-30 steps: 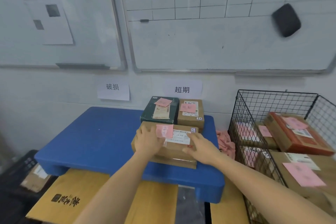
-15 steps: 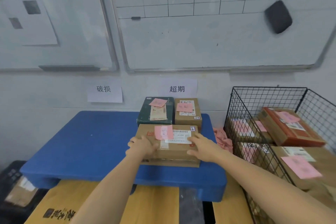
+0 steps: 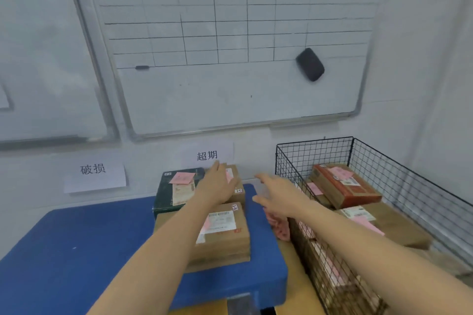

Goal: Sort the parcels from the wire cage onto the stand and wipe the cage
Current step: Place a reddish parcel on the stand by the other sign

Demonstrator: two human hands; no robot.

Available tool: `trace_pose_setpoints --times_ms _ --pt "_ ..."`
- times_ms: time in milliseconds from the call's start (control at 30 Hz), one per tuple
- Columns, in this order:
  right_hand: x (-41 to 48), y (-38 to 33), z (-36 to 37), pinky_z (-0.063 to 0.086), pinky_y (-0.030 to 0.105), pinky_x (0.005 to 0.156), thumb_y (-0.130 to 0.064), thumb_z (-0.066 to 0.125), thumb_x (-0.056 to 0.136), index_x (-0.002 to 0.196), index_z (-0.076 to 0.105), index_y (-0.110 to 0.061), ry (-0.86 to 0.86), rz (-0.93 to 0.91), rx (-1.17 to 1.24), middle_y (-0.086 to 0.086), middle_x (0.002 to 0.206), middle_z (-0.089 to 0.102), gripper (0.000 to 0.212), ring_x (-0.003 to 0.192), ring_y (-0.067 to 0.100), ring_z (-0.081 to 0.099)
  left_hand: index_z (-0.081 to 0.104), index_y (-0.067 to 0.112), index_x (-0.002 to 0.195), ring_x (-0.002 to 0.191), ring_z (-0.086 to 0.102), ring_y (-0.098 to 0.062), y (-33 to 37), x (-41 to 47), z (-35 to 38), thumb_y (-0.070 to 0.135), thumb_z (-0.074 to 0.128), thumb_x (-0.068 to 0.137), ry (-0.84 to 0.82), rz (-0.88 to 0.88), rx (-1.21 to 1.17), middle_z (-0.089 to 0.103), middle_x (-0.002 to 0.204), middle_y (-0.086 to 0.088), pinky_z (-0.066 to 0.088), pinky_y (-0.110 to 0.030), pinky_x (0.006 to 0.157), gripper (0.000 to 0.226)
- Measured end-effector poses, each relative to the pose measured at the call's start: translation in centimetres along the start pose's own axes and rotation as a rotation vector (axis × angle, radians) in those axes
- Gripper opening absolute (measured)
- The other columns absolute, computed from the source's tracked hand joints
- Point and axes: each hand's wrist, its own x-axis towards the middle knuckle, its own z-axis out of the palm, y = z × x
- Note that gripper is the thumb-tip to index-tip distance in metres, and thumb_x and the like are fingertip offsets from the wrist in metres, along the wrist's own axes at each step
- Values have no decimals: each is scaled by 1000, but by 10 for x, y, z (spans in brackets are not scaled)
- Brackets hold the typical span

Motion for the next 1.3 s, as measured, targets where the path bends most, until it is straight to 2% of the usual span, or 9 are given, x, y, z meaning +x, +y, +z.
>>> trace_pose_setpoints --times_ms 100,267,400,567,700,900,1100,1200,1300 --pt "-14 25 -25 36 35 107 -35 57 94 148 31 -15 92 34 -42 8 146 46 63 132 24 44 15 10 151 146 16 -26 37 9 5 47 38 99 12 111 -37 3 161 -8 22 -41 114 68" --pt "-43 83 -61 42 37 105 -45 58 92 147 32 -20 193 161 -77 4 143 49 66 127 20 49 12 9 152 146 12 -25 91 19 26 47 36 99 -28 234 -92 5 160 -10 15 -37 117 69" --pt "-59 148 -86 42 37 106 -44 56 93 146 35 -20 258 244 -92 4 143 48 62 127 19 49 17 9 151 145 18 -26 138 41 51 46 38 99 -26 261 -138 10 160 -9 20 -40 117 67" --pt "-64 238 -101 36 36 108 -44 56 94 148 30 -13 214 319 -95 8 147 44 68 133 22 44 26 16 149 143 25 -22 208 69 91 44 41 98 95 322 -122 26 156 -5 22 -43 116 60" --pt "-59 302 -91 38 38 108 -44 55 94 148 28 -11 102 325 -76 9 149 40 69 134 24 42 23 23 150 145 19 -21 263 95 126 48 40 98 54 289 -122 17 159 -1 19 -47 117 60" --pt "-40 362 -59 46 31 98 -33 56 94 144 32 -12 -59 276 11 7 140 48 60 123 20 49 22 24 150 143 23 -25 295 123 186 43 43 98 -117 121 -152 13 160 -2 25 -46 115 60" --pt "-13 396 -24 49 15 63 -26 56 95 137 42 -19 -96 279 103 1 125 55 45 92 10 58 18 25 151 145 17 -27 293 135 231 45 42 97 -273 5 -170 6 161 -2 22 -45 116 63" --pt "-2 413 -6 54 22 78 -24 57 93 132 45 -23 -112 257 134 0 124 57 41 98 11 59 11 28 152 144 20 -28 290 149 245 49 44 94 -344 -17 -149 -5 161 3 24 -46 116 70" --pt "5 424 5 51 34 95 -24 57 93 138 41 -20 -142 297 141 3 128 56 48 109 18 56 11 25 152 142 24 -26 290 155 258 49 45 94 -370 -56 -200 -2 161 4 26 -44 116 71"
